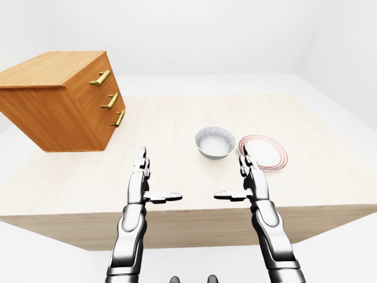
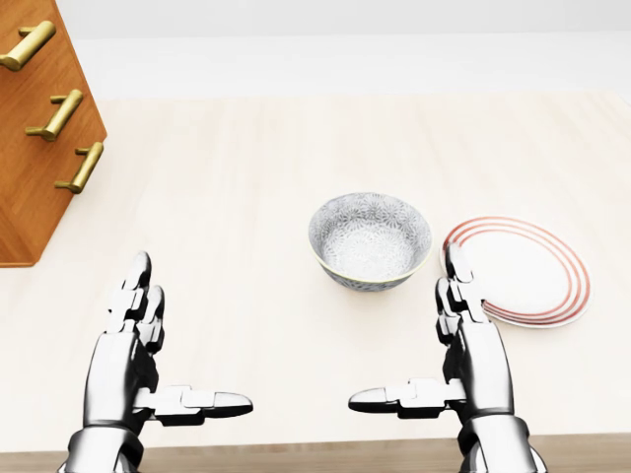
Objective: Put the bowl on top of the cabinet.
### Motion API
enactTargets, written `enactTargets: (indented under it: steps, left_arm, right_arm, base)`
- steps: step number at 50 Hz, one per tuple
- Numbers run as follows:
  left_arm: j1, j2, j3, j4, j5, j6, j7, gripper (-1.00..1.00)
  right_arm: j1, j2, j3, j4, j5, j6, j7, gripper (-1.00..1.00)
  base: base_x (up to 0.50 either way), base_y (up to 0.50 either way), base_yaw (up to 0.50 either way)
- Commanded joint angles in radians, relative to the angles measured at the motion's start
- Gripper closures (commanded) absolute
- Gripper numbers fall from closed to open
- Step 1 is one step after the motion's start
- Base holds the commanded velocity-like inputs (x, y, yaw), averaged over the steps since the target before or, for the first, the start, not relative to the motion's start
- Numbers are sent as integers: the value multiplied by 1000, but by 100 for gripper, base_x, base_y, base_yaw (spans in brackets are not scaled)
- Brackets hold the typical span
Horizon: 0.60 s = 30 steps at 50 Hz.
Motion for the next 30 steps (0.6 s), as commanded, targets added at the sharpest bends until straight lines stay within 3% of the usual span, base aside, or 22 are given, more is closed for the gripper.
enactTargets:
  steps: [1, 4, 5, 10, 11, 13, 14, 15, 16, 17, 22, 27, 28, 30]
  left_arm:
    - [4, 12, 27, -22, -9, 12, -20, -100]
    - [-2, 13, 28, 24, -7, -20, -21, -100]
    - [-2, 13, 29, 26, -10, -20, -22, -100]
    - [-1, 16, 34, -9, -15, 6, -22, -100]
    - [5, 17, 36, -33, -19, 20, -23, -100]
    - [2, 19, 41, -39, -19, 23, -23, -100]
    - [2, 20, 44, -53, -23, 33, -25, -100]
    - [3, 26, 55, -95, -29, 62, -24, -100]
    - [3, 26, 56, -97, -29, 64, -25, -100]
    - [4, 35, 77, -146, -41, 84, -23, -100]
    - [1, 57, 147, -312, -56, 84, -8, -100]
    - [-9, 90, 274, -497, -125, 84, -5, -100]
    - [-16, 99, 311, -531, -150, 84, 1, -100]
    - [-18, 103, 341, -549, -166, 84, 8, -100]
  right_arm:
    - [12, -13, -28, -33, 7, 13, 24, -100]
    - [16, -11, -24, -39, 2, 13, 24, -100]
    - [14, -11, -24, -37, 1, 12, 24, -100]
    - [16, -11, -23, -47, 0, 18, 25, -100]
    - [18, -11, -23, -62, 0, 30, 24, -100]
    - [19, -13, -26, -76, 1, 40, 26, -100]
    - [20, -14, -29, -90, 3, 48, 26, -100]
    - [26, -19, -39, -135, 5, 74, 25, -100]
    - [27, -19, -40, -138, 4, 75, 25, -100]
    - [31, -28, -60, -200, 9, 78, 23, -100]
    - [54, -47, -140, -471, 24, 78, 33, -100]
    - [42, -75, -321, -780, 89, 78, 64, -100]
    - [30, -85, -388, -849, 128, 78, 70, -100]
    - [23, -96, -437, -896, 139, 78, 80, -100]
  base:
    - [0, 0, 0]
    - [0, 0, 0]
    - [0, 0, 0]
    - [0, 0, 0]
    - [0, 0, 0]
    - [0, 0, 0]
    - [0, 0, 0]
    - [0, 0, 0]
    - [0, 0, 0]
    - [0, 0, 0]
    - [0, 0, 0]
    - [0, 0, 0]
    - [0, 0, 0]
    - [0, 0, 0]
